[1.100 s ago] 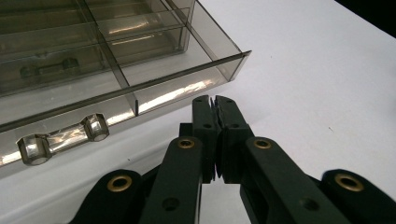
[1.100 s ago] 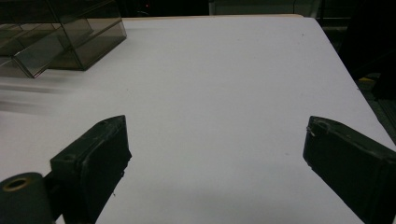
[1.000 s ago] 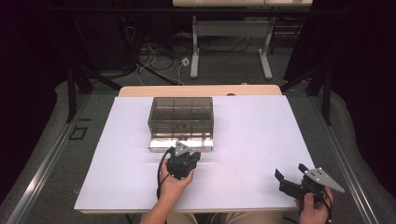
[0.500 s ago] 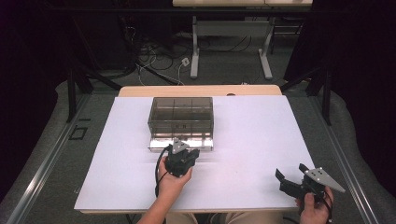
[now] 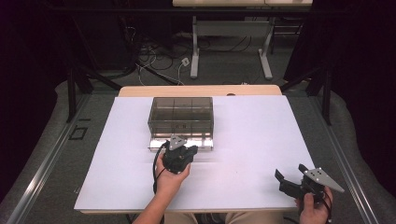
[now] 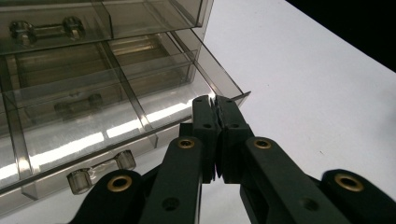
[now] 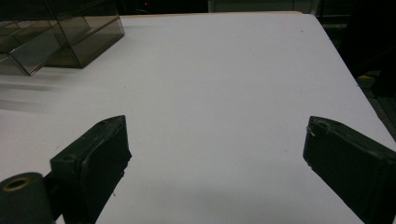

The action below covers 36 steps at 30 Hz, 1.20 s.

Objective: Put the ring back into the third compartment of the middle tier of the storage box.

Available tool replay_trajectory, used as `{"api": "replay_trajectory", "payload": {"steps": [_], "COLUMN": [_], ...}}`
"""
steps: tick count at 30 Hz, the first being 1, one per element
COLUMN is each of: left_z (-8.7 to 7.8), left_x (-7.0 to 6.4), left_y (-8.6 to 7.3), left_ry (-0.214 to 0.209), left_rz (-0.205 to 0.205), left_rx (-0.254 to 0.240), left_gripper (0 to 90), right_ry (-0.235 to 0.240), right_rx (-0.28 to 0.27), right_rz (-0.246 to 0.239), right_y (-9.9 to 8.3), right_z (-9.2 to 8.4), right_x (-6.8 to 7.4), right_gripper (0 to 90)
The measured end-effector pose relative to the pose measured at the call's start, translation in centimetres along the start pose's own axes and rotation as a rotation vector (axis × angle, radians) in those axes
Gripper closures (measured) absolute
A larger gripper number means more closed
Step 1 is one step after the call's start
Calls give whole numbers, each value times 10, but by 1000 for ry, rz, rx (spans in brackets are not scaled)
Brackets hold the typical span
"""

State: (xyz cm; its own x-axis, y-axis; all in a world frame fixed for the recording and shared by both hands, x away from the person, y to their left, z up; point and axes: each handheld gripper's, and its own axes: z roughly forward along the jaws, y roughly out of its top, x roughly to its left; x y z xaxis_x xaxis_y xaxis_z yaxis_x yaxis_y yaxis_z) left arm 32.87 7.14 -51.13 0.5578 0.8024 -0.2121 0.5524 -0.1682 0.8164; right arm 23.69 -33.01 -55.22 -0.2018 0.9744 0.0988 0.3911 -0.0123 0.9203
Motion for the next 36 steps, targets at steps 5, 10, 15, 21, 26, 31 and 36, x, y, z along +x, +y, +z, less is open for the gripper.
{"api": "replay_trajectory", "payload": {"steps": [5,10,15,21,26,31,36], "left_z": [0,-2,-3,-4,-4,-5,-6], "left_x": [2,2,2,5,8,9,10], "left_y": [3,7,11,15,18,23,27], "left_ry": [0,-3,5,1,1,13,8], "left_rz": [-3,1,7,-5,-11,-8,-22], "left_rx": [-7,-14,-24,-24,-27,-37,-37], "left_gripper": [876,876,876,876,876,876,876], "right_ry": [-2,-6,-2,-7,1,1,1], "right_rx": [4,1,-2,2,-8,-10,-13], "right_rz": [-1,0,4,-1,1,-2,-1], "right_y": [0,0,-1,0,0,0,1], "right_z": [0,0,0,0,0,0,0], "right_x": [-1,-2,-2,0,-1,0,1], "right_gripper": [67,68,68,68,67,68,68]}}
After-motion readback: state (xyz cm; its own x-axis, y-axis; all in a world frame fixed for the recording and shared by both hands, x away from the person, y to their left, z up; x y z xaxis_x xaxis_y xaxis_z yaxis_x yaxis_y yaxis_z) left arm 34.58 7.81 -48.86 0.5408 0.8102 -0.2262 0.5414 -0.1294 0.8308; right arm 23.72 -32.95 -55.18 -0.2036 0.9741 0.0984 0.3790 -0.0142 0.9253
